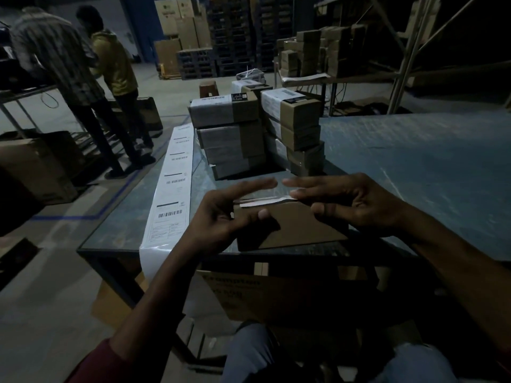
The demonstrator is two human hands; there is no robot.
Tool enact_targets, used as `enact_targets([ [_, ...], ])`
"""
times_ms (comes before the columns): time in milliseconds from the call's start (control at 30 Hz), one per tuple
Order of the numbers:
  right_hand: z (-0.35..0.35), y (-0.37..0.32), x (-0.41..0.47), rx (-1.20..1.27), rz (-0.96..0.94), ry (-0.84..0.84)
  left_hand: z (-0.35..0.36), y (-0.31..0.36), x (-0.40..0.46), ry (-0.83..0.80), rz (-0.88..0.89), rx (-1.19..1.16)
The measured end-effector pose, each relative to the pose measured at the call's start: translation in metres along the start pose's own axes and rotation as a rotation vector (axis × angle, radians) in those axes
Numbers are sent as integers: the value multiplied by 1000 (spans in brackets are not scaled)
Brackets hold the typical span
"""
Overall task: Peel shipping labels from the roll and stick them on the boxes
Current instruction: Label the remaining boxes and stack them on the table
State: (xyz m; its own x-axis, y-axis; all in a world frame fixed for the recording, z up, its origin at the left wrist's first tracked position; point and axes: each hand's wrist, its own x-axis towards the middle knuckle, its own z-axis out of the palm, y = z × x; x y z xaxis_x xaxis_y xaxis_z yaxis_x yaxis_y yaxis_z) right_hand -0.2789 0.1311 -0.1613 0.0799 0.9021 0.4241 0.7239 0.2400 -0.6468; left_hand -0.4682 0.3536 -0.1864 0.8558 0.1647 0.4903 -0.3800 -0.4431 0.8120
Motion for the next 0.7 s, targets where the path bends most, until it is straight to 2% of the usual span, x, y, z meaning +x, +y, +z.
enact_targets([
  [200, 9, -4, -7, -279, -226, 141, 1, -12, -7, -9, -32, -135],
  [333, 9, -3, -8, -295, -254, 222, 1, -19, -8, -9, -10, -218],
  [433, 8, -4, -8, -365, -283, 288, 6, -18, -7, 100, -42, -348],
  [500, 12, -2, -9, -418, -321, 312, 12, -13, -3, 220, -187, -409],
  [567, 18, -1, -11, -463, -353, 288, 19, -8, 4, 255, -351, -294],
  [633, 24, 3, -12, -523, -384, 252, 22, -13, 9, 146, -428, -72],
  [700, 28, 9, -13, -553, -414, 258, 23, -21, 9, 79, -460, 30],
])
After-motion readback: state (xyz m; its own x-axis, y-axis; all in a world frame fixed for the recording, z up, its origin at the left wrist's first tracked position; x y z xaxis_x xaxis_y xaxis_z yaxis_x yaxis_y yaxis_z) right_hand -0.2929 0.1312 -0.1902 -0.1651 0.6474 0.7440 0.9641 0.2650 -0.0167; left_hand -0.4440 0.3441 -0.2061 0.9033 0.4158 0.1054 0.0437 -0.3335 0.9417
